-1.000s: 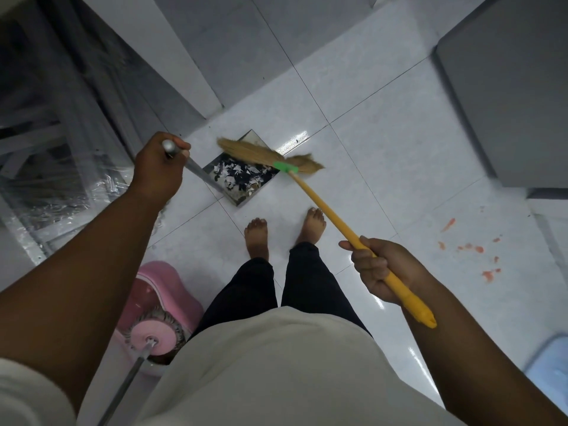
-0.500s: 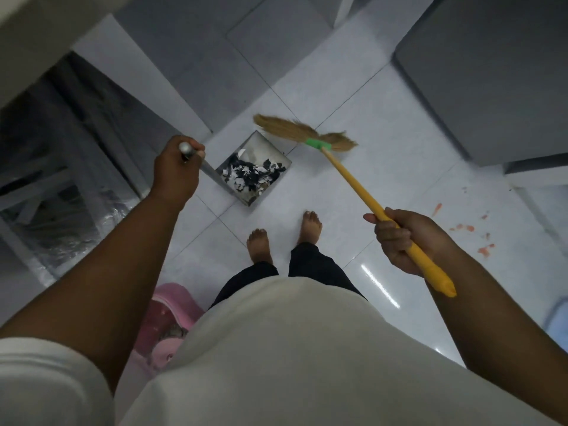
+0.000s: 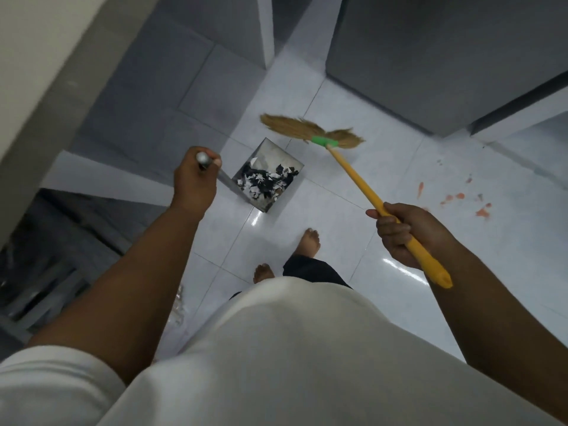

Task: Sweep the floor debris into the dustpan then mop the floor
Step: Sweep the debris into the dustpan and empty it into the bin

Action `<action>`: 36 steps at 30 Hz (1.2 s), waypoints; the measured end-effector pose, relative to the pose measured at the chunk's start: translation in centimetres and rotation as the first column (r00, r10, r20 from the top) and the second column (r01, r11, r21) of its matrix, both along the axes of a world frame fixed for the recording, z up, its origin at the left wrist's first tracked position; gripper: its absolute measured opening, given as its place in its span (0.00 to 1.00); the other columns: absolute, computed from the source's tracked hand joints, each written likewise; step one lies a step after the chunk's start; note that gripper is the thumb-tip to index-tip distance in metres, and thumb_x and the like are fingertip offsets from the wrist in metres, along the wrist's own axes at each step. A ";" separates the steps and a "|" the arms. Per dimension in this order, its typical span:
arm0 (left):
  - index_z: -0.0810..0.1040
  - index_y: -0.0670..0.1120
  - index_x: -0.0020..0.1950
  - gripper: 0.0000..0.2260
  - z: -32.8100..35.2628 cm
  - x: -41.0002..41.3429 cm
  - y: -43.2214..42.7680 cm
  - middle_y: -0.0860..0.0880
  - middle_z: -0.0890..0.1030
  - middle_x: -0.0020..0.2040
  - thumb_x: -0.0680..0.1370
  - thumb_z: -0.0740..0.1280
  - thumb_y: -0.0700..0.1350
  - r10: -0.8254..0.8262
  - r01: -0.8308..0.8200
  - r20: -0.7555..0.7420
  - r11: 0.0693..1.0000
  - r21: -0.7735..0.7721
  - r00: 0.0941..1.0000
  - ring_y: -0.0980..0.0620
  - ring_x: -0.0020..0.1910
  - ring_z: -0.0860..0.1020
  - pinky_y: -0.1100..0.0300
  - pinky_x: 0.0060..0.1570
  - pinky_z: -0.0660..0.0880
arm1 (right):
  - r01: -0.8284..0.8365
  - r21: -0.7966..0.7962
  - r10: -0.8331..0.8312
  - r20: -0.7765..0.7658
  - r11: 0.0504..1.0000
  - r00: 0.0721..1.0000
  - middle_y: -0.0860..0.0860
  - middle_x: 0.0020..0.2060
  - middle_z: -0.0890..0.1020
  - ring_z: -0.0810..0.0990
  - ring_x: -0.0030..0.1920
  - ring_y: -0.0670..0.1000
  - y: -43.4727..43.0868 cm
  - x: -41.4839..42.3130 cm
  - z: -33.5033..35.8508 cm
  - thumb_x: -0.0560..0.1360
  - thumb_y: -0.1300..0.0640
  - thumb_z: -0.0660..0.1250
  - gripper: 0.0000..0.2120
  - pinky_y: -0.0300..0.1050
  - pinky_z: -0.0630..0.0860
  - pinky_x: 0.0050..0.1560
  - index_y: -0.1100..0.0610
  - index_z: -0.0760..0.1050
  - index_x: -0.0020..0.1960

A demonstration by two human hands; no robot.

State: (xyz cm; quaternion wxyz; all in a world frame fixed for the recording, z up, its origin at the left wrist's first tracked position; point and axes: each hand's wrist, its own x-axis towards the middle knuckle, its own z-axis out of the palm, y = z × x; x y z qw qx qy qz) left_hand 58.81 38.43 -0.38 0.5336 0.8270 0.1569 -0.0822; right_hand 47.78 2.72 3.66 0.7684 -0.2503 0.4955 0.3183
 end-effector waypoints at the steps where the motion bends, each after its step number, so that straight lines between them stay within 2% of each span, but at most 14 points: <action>1: 0.74 0.46 0.47 0.05 0.1 1.0 -1.2 0.56 0.77 0.43 0.79 0.66 0.37 -0.019 0.019 -0.010 1.000 0.003 1.000 0.56 0.46 0.75 0.64 0.52 0.73 | 0.018 0.001 -0.018 -0.002 1.000 1.000 0.47 0.25 0.67 0.64 0.18 0.42 -0.7 0.3 0.0 0.82 0.53 0.55 0.11 0.34 0.62 0.15 0.61 0.70 0.52; 3: 0.74 0.47 0.46 0.06 0.2 3.0 -3.4 0.56 0.77 0.43 0.79 0.67 0.37 -0.053 0.053 -0.027 0.999 -0.011 0.998 0.56 0.46 0.76 0.64 0.52 0.73 | 0.054 -0.006 -0.054 -0.001 0.999 0.999 0.48 0.25 0.67 0.64 0.18 0.42 -2.0 0.7 0.1 0.82 0.54 0.55 0.11 0.34 0.62 0.15 0.61 0.70 0.52; 6: 0.73 0.52 0.43 0.12 0.4 5.3 -6.5 0.55 0.77 0.43 0.78 0.67 0.36 -0.117 0.117 0.008 0.993 -0.026 0.993 0.54 0.46 0.76 0.60 0.53 0.74 | 0.102 -0.012 -0.102 0.005 0.995 0.995 0.48 0.25 0.68 0.64 0.18 0.42 -3.4 1.0 0.5 0.82 0.54 0.55 0.11 0.34 0.62 0.15 0.61 0.70 0.52; 10: 0.73 0.52 0.43 0.12 0.5 7.2 -10.6 0.57 0.77 0.42 0.78 0.67 0.35 -0.221 0.223 0.049 0.975 -0.019 0.974 0.65 0.41 0.75 0.66 0.50 0.73 | 0.176 0.022 -0.176 0.018 0.984 0.984 0.48 0.25 0.68 0.64 0.18 0.42 -5.1 0.6 1.4 0.82 0.54 0.55 0.11 0.33 0.62 0.15 0.61 0.71 0.51; 13: 0.73 0.51 0.43 0.11 0.5 8.8 -13.4 0.55 0.77 0.42 0.78 0.67 0.35 -0.270 0.272 0.039 0.960 -0.060 0.962 0.61 0.41 0.75 0.63 0.49 0.73 | 0.256 0.043 -0.257 0.019 0.966 0.966 0.48 0.25 0.68 0.64 0.18 0.42 -5.7 -0.2 2.1 0.82 0.54 0.56 0.12 0.32 0.61 0.15 0.62 0.72 0.51; 16: 0.74 0.53 0.42 0.12 0.4 10.6 -16.0 0.55 0.78 0.42 0.78 0.67 0.37 -0.330 0.332 0.036 0.942 -0.051 0.943 0.60 0.40 0.75 0.64 0.47 0.74 | 0.324 0.045 -0.325 0.019 0.945 0.946 0.48 0.25 0.68 0.64 0.18 0.42 -5.9 -1.0 2.6 0.82 0.53 0.56 0.12 0.31 0.61 0.16 0.61 0.72 0.52; 21: 0.75 0.53 0.42 0.10 -0.3 14.0 -20.2 0.55 0.78 0.40 0.78 0.67 0.38 -0.481 0.482 0.037 0.876 -0.028 0.876 0.57 0.40 0.75 0.62 0.45 0.75 | 0.473 0.033 -0.474 0.018 0.881 0.881 0.49 0.25 0.69 0.64 0.19 0.42 -5.3 -1.9 3.4 0.81 0.54 0.56 0.12 0.32 0.62 0.15 0.62 0.72 0.54; 25: 0.76 0.52 0.44 0.06 -0.5 16.3 -23.7 0.58 0.79 0.41 0.77 0.68 0.41 -0.630 0.630 0.023 0.776 -0.009 0.776 0.60 0.41 0.76 0.62 0.46 0.75 | 0.610 0.006 -0.610 0.021 0.793 0.792 0.49 0.26 0.69 0.65 0.19 0.42 -3.6 -2.6 3.9 0.82 0.53 0.56 0.12 0.32 0.63 0.16 0.62 0.71 0.55; 27: 0.76 0.51 0.45 0.04 -0.3 17.4 -25.5 0.58 0.79 0.41 0.78 0.67 0.42 -0.704 0.704 0.025 0.710 0.004 0.709 0.60 0.41 0.77 0.67 0.43 0.74 | 0.688 0.000 -0.688 0.015 0.726 0.726 0.49 0.26 0.69 0.65 0.19 0.42 -2.3 -3.0 4.2 0.81 0.53 0.57 0.12 0.32 0.63 0.17 0.62 0.71 0.55; 31: 0.75 0.56 0.42 0.08 0.6 18.8 -29.4 0.60 0.78 0.41 0.78 0.67 0.44 -0.833 0.833 0.002 0.553 0.028 0.553 0.64 0.41 0.76 0.79 0.35 0.69 | 0.818 0.010 -0.818 0.005 0.576 0.576 0.49 0.25 0.69 0.65 0.19 0.42 0.3 -3.9 4.7 0.81 0.53 0.56 0.12 0.31 0.62 0.18 0.61 0.71 0.53; 34: 0.74 0.59 0.40 0.11 0.8 18.6 -32.3 0.59 0.78 0.40 0.78 0.67 0.45 -0.897 0.896 -0.017 0.442 0.034 0.442 0.64 0.40 0.76 0.78 0.34 0.69 | 0.892 -0.010 -0.892 0.000 0.452 0.452 0.48 0.26 0.68 0.64 0.20 0.42 2.4 -5.0 5.0 0.81 0.53 0.56 0.11 0.31 0.60 0.19 0.61 0.71 0.54; 36: 0.74 0.59 0.39 0.11 0.8 17.9 -34.1 0.59 0.79 0.40 0.78 0.67 0.45 -0.933 0.933 -0.014 0.358 0.034 0.358 0.63 0.41 0.76 0.73 0.38 0.70 | 0.933 -0.028 -0.933 -0.007 0.359 0.359 0.48 0.27 0.67 0.64 0.20 0.42 4.0 -5.9 5.1 0.81 0.54 0.57 0.11 0.31 0.59 0.20 0.61 0.70 0.56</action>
